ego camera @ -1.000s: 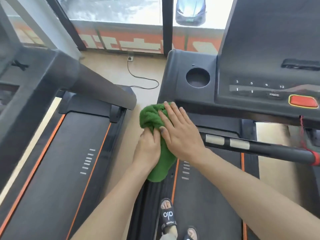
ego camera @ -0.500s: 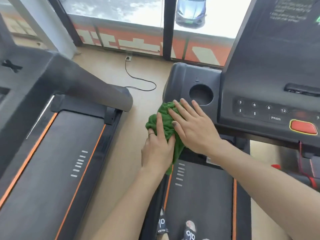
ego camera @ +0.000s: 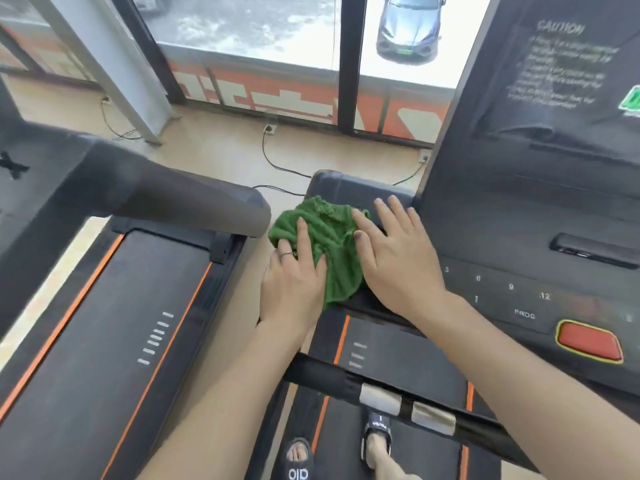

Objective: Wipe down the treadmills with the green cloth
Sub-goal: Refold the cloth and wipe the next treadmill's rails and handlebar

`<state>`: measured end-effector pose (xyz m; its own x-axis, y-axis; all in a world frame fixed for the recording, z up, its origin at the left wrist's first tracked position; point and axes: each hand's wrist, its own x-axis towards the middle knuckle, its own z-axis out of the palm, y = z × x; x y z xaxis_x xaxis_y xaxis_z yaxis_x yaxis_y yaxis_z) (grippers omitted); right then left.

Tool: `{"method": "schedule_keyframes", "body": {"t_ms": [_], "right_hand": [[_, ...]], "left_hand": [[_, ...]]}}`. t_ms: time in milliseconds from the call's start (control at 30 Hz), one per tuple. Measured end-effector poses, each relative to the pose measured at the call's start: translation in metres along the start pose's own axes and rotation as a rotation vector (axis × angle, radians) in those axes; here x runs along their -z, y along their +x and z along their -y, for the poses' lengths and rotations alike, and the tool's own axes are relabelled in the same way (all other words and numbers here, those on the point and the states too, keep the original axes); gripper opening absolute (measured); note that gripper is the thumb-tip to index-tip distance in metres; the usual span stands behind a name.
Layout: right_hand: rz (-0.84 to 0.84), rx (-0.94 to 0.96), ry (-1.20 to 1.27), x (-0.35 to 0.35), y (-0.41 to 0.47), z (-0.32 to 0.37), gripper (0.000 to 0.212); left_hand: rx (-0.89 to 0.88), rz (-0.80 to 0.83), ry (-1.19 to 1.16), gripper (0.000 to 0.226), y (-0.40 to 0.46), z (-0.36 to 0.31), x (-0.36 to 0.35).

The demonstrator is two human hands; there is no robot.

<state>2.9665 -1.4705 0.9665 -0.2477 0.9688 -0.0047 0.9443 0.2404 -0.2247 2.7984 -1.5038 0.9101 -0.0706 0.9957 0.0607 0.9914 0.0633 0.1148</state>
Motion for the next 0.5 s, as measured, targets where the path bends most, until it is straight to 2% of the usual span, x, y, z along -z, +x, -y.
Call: {"method": "schedule_keyframes", "body": {"t_ms": [33,133,233,367,433,500], "right_hand": [[-0.014,-0.024,-0.037,0.001,0.004,-0.014,0.064],[-0.008,0.034,-0.178,0.002,0.024,-0.041,0.063],[-0.009,0.085,-0.192,0.002,0.032,-0.05,0.059],[-0.042,0.192,-0.176,0.008,0.019,-0.071,0.056],[-0.034,0.212,-0.121,0.015,0.014,-0.076,0.056],[-0.029,0.233,-0.073,0.018,0.013,-0.078,0.057]], "left_hand": [[-0.01,-0.005,0.02,0.069,0.022,-0.01,0.001],[-0.043,0.188,0.088,0.065,0.082,-0.044,0.009],[-0.142,0.229,0.18,0.067,0.114,-0.065,0.01],[-0.328,0.204,0.039,0.074,0.073,-0.074,0.005],[-0.384,0.191,-0.061,0.069,0.048,-0.069,0.003],[-0.422,0.156,-0.059,0.065,0.052,-0.061,0.004]]}}
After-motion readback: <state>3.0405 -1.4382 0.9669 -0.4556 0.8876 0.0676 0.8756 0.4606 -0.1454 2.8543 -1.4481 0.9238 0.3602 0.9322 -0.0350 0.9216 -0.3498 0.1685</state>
